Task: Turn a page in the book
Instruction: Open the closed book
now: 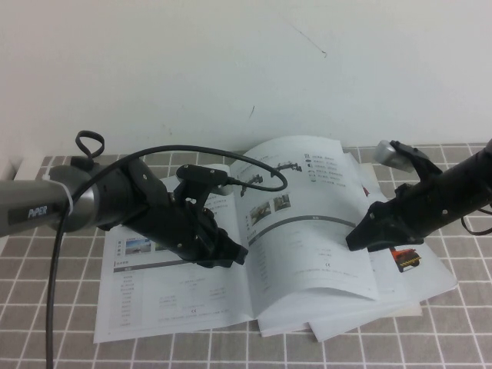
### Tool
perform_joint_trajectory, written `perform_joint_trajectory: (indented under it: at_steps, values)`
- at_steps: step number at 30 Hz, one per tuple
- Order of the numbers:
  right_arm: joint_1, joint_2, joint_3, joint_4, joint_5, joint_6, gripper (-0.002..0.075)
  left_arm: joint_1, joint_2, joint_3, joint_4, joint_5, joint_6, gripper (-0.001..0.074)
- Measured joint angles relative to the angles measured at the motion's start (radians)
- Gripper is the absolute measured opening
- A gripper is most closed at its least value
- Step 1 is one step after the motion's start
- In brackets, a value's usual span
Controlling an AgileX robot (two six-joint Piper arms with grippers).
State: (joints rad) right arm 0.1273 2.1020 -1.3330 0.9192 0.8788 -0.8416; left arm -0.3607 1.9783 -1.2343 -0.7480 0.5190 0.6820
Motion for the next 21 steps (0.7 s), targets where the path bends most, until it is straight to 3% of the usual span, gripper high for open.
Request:
perform_joint_trajectory:
  at_steps: [11,21]
  values:
    - [0.0,0.0,0.0,0.165,0.053,-0.106,0.0375,0.002,0.028,-0.001,-0.016,0.0,0.0,-0.0004]
    - [0.0,0.0,0.0,0.39,0.211,-0.235,0.0375,0.008,0.038,-0.001,-0.067,0.007,0.015,-0.0004]
